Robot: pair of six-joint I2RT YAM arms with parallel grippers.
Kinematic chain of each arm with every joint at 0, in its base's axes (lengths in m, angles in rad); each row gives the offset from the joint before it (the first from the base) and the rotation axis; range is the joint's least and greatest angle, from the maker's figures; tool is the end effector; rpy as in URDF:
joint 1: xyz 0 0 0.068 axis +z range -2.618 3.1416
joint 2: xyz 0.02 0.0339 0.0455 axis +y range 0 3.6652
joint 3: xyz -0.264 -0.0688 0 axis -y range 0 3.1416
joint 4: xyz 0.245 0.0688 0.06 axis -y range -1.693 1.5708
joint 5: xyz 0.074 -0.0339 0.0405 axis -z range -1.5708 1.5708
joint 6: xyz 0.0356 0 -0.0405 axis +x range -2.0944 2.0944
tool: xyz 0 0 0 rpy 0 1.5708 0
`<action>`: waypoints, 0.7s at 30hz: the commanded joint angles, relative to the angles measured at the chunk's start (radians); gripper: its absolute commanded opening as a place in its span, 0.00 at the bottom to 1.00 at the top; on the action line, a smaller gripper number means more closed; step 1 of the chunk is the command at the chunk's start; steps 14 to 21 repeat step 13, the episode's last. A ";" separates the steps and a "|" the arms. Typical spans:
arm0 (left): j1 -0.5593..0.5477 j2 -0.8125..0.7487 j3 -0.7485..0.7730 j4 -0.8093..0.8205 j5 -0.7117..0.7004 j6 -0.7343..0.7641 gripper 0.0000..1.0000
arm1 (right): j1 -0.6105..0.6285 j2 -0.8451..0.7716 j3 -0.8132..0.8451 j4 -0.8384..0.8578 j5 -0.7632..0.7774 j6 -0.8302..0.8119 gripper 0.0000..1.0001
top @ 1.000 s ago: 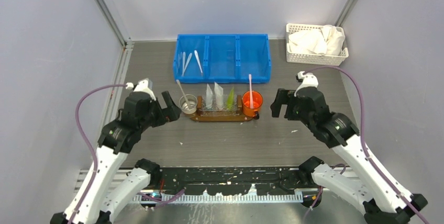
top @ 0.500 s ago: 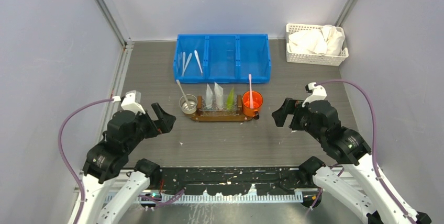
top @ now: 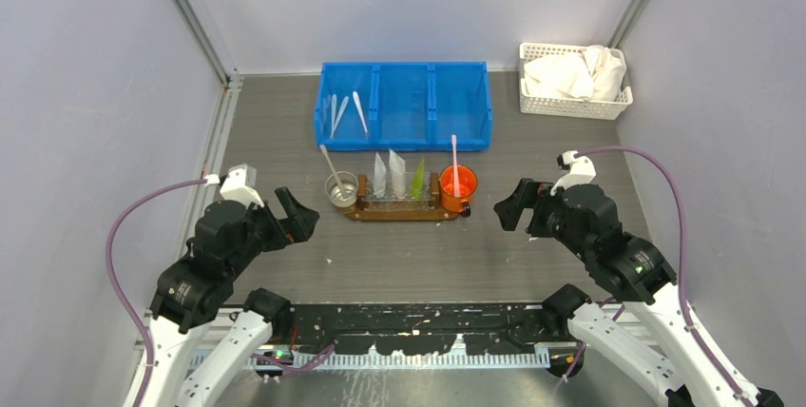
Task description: Prepare toiletry sets of a toothbrush and toothpaste on the tray
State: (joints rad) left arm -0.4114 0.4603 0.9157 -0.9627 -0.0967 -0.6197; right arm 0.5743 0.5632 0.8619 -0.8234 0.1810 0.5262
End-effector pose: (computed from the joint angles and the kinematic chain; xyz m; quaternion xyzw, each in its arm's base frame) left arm 0.0681 -0.0260 0.3392 -0.1139 0.8537 -0.2134 0.4612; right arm 0.0938 0.0531 0.3293 0.0244 0.8636 0.1934 0.4650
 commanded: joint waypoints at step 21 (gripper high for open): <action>-0.003 -0.009 0.013 -0.001 -0.014 0.014 1.00 | 0.005 -0.011 0.004 0.034 0.006 0.006 1.00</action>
